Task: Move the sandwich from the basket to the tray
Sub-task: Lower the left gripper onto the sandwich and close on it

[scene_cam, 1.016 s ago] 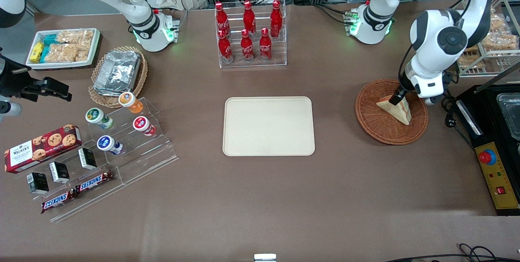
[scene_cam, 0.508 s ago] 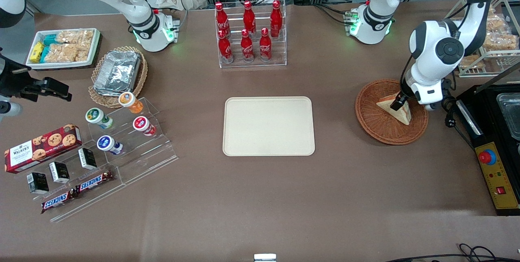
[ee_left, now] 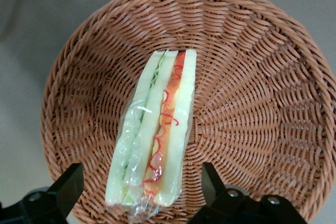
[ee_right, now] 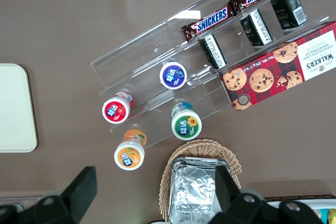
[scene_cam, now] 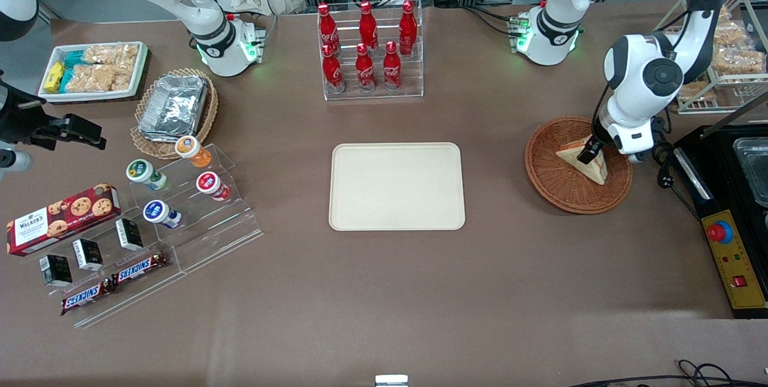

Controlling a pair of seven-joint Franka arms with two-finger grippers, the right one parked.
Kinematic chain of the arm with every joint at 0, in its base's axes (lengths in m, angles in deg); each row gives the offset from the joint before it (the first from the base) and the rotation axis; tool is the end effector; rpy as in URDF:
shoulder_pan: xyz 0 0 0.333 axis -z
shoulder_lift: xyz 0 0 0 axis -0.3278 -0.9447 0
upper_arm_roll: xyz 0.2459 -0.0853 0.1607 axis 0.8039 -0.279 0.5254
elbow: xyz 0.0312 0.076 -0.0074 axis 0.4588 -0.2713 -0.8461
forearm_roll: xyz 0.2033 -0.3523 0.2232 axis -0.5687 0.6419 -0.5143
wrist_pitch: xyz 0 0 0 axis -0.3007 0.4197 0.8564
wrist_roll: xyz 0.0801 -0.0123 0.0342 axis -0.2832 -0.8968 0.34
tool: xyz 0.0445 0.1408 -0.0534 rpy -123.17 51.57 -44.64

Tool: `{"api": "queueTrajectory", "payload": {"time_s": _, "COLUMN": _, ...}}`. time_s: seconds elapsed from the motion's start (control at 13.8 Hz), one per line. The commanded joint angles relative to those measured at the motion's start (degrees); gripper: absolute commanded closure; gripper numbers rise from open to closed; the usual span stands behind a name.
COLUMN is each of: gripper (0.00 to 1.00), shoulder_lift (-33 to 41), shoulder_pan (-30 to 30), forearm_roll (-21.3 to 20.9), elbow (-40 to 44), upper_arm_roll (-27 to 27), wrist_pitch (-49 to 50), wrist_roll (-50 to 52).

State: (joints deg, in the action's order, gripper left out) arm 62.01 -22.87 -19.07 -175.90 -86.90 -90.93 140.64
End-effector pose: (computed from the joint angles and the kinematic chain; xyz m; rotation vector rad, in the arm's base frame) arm 0.4605 0.0091 0.1439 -2.7144 -1.4164 0.0047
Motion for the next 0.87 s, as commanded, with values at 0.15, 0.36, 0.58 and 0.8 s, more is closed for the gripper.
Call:
{"api": "queueTrajectory", "payload": {"time_s": 0.15, "gripper": 0.00, "shoulder_lift": -3.70, "shoulder_pan": -0.58, "forearm_roll": -1.48, "elbow": -1.05, "upper_arm_roll": -0.36, "wrist_pitch": -6.01, "wrist_roll": 1.78}}
{"api": "queueTrajectory", "payload": {"time_s": 0.36, "gripper": 0.11, "shoulder_lift": -4.93, "shoulder_pan": -0.58, "forearm_roll": -1.48, "elbow": -0.88, "upper_arm_roll": -0.28, "wrist_pitch": -6.72, "wrist_roll": 1.69}}
{"api": "queueTrajectory", "payload": {"time_s": 0.58, "gripper": 0.60, "shoulder_lift": -5.19, "shoulder_pan": -0.58, "forearm_roll": -1.48, "elbow": -0.87, "upper_arm_roll": -0.19, "wrist_pitch": -6.72, "wrist_roll": 1.69}}
{"api": "queueTrajectory", "payload": {"time_s": 0.8, "gripper": 1.00, "shoulder_lift": -4.67, "shoulder_pan": -0.58, "forearm_roll": -1.48, "elbow": -0.61, "upper_arm_roll": -0.19, "wrist_pitch": -6.37, "wrist_roll": 1.43}}
